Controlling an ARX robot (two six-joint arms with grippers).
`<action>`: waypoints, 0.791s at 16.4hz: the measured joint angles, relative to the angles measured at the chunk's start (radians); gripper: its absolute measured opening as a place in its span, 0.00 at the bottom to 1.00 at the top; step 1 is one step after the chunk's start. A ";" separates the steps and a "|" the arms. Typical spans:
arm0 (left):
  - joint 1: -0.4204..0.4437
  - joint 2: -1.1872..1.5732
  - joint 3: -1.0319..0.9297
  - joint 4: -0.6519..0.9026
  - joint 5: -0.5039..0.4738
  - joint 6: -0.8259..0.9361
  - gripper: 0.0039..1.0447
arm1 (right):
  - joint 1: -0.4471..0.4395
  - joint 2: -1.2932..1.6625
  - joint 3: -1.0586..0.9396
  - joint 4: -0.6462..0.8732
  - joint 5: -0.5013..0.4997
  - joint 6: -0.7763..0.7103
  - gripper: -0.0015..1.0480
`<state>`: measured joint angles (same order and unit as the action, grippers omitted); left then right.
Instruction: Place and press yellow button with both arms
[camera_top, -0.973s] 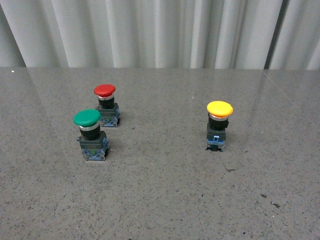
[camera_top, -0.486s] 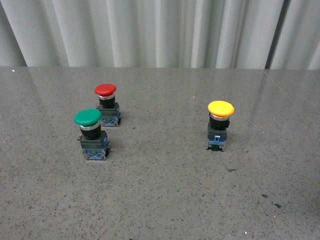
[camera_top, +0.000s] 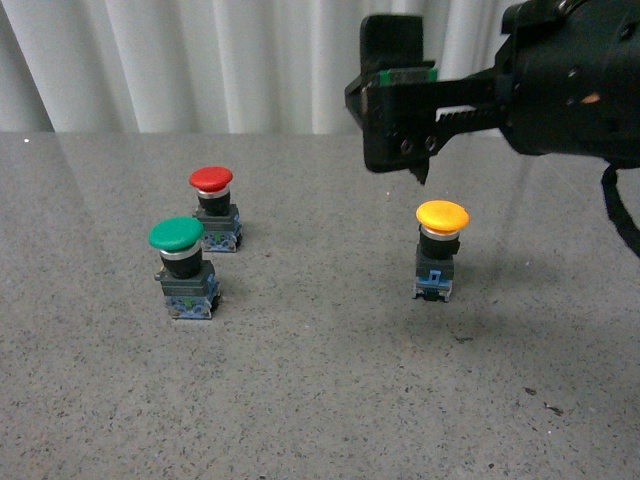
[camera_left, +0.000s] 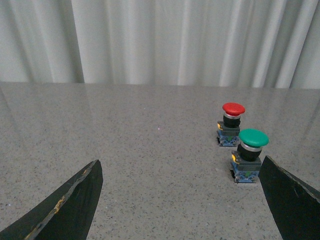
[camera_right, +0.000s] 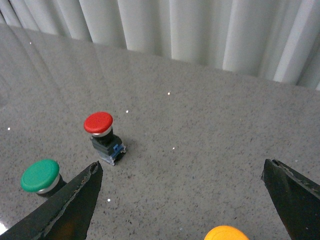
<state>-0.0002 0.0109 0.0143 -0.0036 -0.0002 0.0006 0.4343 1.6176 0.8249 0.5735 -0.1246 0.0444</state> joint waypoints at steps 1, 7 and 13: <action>0.000 0.000 0.000 0.000 0.000 0.000 0.94 | 0.003 0.016 0.006 -0.009 0.004 -0.011 0.94; 0.000 0.000 0.000 0.000 0.000 0.000 0.94 | 0.001 0.045 0.020 -0.048 0.024 -0.032 0.79; 0.000 0.000 0.000 0.000 0.000 0.000 0.94 | -0.045 0.050 0.029 -0.118 0.018 -0.050 0.16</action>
<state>-0.0002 0.0109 0.0143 -0.0036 -0.0006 0.0006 0.3897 1.6676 0.8536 0.4557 -0.1070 -0.0059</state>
